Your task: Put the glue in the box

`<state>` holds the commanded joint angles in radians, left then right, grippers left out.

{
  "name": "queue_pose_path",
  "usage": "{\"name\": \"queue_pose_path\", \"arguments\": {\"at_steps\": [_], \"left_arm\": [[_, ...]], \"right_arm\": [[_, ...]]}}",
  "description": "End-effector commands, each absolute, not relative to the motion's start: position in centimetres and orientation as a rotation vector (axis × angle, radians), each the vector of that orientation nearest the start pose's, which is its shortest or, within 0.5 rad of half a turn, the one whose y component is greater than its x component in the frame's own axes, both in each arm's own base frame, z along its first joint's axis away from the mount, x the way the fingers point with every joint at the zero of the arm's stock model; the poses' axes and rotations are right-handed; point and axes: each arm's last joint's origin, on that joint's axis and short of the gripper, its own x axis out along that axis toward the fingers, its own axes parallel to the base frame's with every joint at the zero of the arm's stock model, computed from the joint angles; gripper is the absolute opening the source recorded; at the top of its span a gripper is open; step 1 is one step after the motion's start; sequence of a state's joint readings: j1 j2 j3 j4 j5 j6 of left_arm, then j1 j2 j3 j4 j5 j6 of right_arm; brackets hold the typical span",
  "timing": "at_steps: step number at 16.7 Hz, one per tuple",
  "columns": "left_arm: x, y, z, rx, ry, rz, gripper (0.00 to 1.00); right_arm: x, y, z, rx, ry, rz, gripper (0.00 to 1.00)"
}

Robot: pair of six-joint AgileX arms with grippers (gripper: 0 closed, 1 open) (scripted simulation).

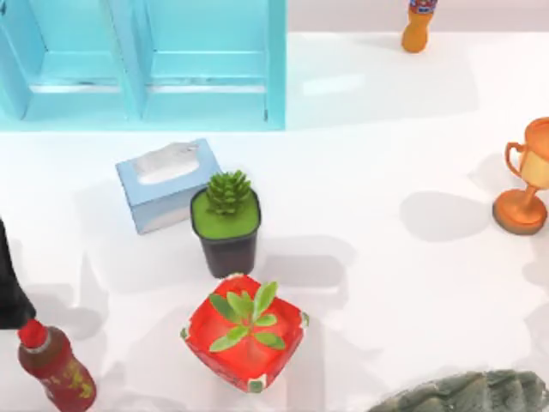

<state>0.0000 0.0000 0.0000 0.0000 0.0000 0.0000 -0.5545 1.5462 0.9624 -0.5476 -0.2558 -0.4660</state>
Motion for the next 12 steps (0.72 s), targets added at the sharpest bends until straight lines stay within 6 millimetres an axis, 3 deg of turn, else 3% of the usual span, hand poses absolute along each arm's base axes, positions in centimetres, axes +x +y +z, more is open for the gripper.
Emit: {"name": "queue_pose_path", "arguments": {"at_steps": [3, 6, 12], "left_arm": [[10.57, -0.12, 16.0, 0.0, 0.0, 0.0, 1.0], [10.57, -0.12, 16.0, 0.0, 0.0, 0.0, 1.0], [10.57, -0.12, 16.0, 0.0, 0.0, 0.0, 1.0]], "right_arm": [[26.13, -14.87, 17.78, 0.027, 1.074, -0.012, 0.0], [26.13, -14.87, 17.78, 0.027, 1.074, -0.012, 0.0], [26.13, -14.87, 17.78, 0.027, 1.074, -0.012, 0.45]]}}
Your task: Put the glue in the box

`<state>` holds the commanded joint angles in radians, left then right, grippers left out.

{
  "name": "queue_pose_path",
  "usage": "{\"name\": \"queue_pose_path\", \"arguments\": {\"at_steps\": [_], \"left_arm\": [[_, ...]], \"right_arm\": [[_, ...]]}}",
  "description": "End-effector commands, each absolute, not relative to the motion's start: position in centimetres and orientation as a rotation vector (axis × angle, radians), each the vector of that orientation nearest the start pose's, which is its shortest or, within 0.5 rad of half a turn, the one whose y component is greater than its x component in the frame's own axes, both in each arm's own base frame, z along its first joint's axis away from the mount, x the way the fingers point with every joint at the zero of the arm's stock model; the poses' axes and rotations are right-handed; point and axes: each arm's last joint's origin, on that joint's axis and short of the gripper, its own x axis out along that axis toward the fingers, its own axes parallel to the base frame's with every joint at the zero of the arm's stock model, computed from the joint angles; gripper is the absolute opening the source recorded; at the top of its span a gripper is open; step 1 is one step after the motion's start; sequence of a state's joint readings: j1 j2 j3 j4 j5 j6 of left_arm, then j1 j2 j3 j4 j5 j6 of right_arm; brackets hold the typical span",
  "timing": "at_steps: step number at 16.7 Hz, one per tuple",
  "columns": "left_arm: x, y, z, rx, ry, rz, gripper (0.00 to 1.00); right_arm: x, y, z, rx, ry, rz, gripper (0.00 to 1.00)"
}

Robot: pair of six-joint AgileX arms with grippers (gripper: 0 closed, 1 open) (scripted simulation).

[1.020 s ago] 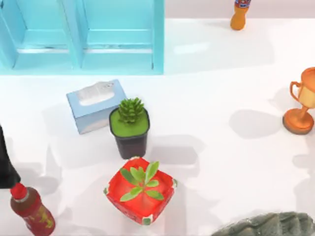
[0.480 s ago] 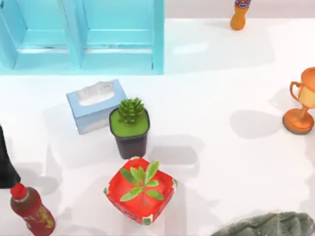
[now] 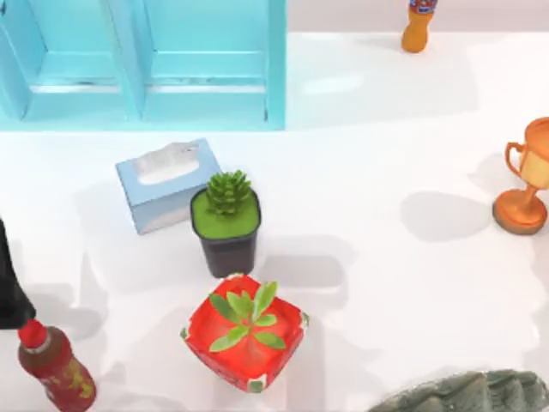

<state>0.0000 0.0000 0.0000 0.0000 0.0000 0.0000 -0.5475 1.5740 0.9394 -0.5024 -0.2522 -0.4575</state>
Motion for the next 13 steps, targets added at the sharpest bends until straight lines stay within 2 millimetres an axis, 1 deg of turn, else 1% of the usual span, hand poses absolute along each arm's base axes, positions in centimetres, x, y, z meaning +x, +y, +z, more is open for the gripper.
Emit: {"name": "queue_pose_path", "arguments": {"at_steps": [7, 8, 13], "left_arm": [[10.57, -0.12, 16.0, 0.0, 0.0, 0.0, 1.0], [10.57, -0.12, 16.0, 0.0, 0.0, 0.0, 1.0], [10.57, -0.12, 16.0, 0.0, 0.0, 0.0, 1.0]], "right_arm": [[26.13, -14.87, 17.78, 0.027, 1.074, -0.012, 0.98], [26.13, -14.87, 17.78, 0.027, 1.074, -0.012, 1.0], [26.13, -14.87, 17.78, 0.027, 1.074, -0.012, 1.0]]}}
